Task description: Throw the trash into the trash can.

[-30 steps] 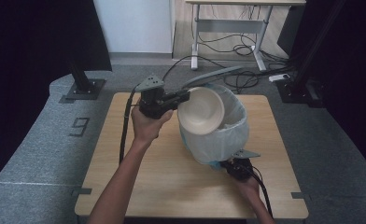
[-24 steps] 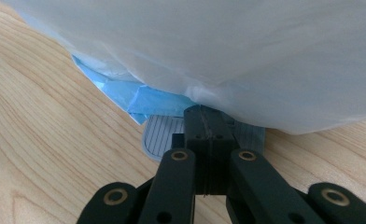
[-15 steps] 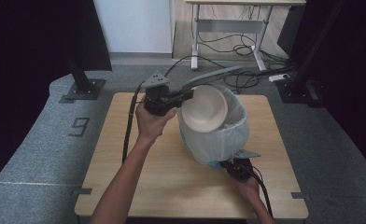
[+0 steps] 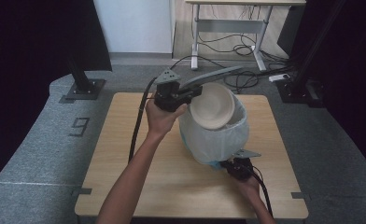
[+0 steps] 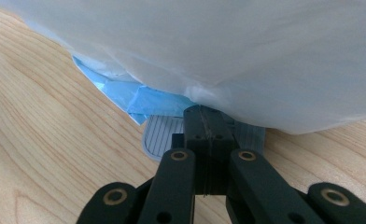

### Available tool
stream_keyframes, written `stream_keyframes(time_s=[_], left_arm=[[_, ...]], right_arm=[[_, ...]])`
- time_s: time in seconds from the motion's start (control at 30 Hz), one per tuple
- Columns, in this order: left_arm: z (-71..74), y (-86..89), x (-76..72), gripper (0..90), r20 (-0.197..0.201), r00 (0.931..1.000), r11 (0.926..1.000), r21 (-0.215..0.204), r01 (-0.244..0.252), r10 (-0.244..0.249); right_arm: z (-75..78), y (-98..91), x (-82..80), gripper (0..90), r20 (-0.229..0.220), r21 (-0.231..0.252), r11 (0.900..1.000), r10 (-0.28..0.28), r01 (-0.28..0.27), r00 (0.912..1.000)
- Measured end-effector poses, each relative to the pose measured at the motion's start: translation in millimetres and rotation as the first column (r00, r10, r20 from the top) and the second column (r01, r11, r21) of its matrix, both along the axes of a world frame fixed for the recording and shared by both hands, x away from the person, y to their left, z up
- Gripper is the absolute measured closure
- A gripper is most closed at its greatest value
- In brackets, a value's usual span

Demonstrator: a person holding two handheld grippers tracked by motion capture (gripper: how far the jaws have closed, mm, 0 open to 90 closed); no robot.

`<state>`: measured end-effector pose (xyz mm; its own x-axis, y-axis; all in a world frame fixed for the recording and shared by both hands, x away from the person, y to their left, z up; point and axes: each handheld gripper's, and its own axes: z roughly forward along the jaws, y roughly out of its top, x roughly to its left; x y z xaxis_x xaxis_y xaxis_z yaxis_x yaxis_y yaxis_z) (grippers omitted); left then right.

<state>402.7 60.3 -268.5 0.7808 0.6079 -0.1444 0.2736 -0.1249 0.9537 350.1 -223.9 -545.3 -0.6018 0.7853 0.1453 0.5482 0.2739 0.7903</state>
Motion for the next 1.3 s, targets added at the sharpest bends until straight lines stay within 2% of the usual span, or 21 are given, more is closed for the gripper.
stream_keyframes(time_s=[0.3, 0.57, 0.9, 1.17, 1.3], left_arm=[[-4.9, -9.9, 5.0, 85.4, 0.005, 1.0, 1.0, 0.002, -0.005, 0.005], [-10.5, -13.5, 9.7, 83.8, 0.014, 0.9994, 0.9994, 0.013, -0.033, 0.033], [-8.6, -11.9, 6.2, 66.9, 0.02, 0.9998, 0.9999, 0.003, -0.01, 0.01], [-7.6, -10.0, 1.4, 64.2, 0.024, 0.9997, 0.9999, 0.01, 0.002, -0.002], [-8.0, -6.3, -3.4, 55.0, 0.023, 0.9997, 0.9999, 0.013, 0.006, -0.006]], right_arm=[[0.1, 0.3, -0.5, 89.8, 0.001, -0.003, 1.0, -0.003, 0.003, 1.0], [0.1, 0.2, -0.4, 89.8, 0.0, -0.003, 1.0, -0.002, 0.002, 1.0], [0.2, 0.4, -0.5, 89.8, 0.001, -0.004, 1.0, -0.003, 0.003, 1.0], [0.2, 0.6, -0.6, 89.8, 0.001, -0.005, 1.0, -0.004, 0.004, 1.0], [0.2, 0.5, -0.5, 89.8, 0.001, -0.005, 1.0, -0.003, 0.003, 1.0]])
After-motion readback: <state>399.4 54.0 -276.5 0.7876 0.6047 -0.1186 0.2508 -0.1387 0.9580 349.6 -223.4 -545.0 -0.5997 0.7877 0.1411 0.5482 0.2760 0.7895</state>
